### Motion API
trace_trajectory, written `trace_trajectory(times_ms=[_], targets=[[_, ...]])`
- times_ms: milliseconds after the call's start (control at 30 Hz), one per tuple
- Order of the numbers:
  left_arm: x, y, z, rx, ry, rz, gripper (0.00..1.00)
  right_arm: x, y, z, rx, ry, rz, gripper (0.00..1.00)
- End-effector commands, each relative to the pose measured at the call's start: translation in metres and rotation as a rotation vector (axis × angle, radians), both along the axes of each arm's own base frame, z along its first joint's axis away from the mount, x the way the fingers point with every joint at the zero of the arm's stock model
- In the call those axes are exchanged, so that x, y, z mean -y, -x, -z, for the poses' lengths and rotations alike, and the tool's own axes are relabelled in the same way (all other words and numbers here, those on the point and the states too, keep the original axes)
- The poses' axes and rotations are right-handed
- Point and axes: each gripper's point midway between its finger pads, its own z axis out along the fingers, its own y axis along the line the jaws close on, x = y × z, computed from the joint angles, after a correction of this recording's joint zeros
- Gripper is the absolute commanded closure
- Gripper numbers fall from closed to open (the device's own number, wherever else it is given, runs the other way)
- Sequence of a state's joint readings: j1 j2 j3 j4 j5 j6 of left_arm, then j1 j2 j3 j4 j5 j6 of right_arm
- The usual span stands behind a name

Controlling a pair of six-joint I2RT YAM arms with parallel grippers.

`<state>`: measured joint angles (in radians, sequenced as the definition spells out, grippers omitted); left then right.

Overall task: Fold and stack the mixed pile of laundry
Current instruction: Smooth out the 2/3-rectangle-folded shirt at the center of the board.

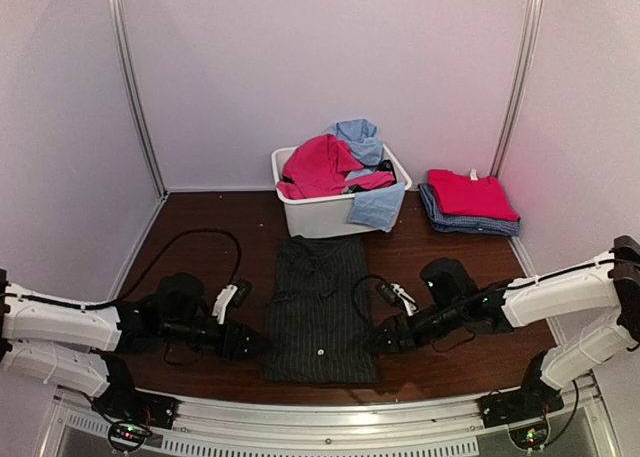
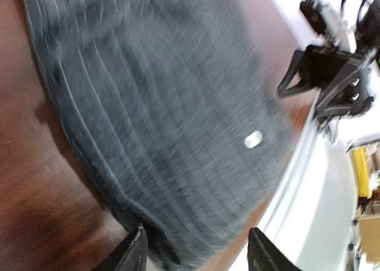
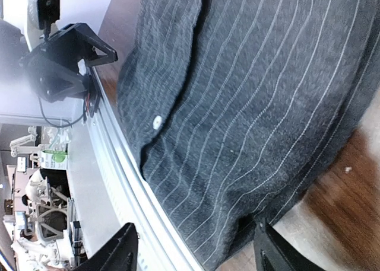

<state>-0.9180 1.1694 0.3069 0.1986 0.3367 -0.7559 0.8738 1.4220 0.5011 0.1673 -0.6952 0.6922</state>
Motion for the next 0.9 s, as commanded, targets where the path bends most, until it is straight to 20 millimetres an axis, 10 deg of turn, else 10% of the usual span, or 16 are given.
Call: trace_trajectory(times_ms=[0, 267, 667, 867], targets=[[-0.011, -0.018, -0.043, 0.207, -0.01, -0.025, 0.35, 0.02, -0.023, -0.025, 0.143, 0.065, 0.059, 0.31], [0.038, -0.06, -0.05, 0.262, 0.034, 0.008, 0.47, -0.046, -0.068, -0.054, 0.193, -0.121, 0.005, 0.48], [0.042, -0.107, 0.027, 0.123, -0.012, -0.043, 0.55, -0.013, -0.098, 0.055, 0.035, -0.005, 0.071, 0.55], [0.023, -0.091, -0.044, 0.484, -0.067, -0.02, 0.24, -0.021, -0.089, -0.005, 0.131, -0.095, -0.002, 0.54]])
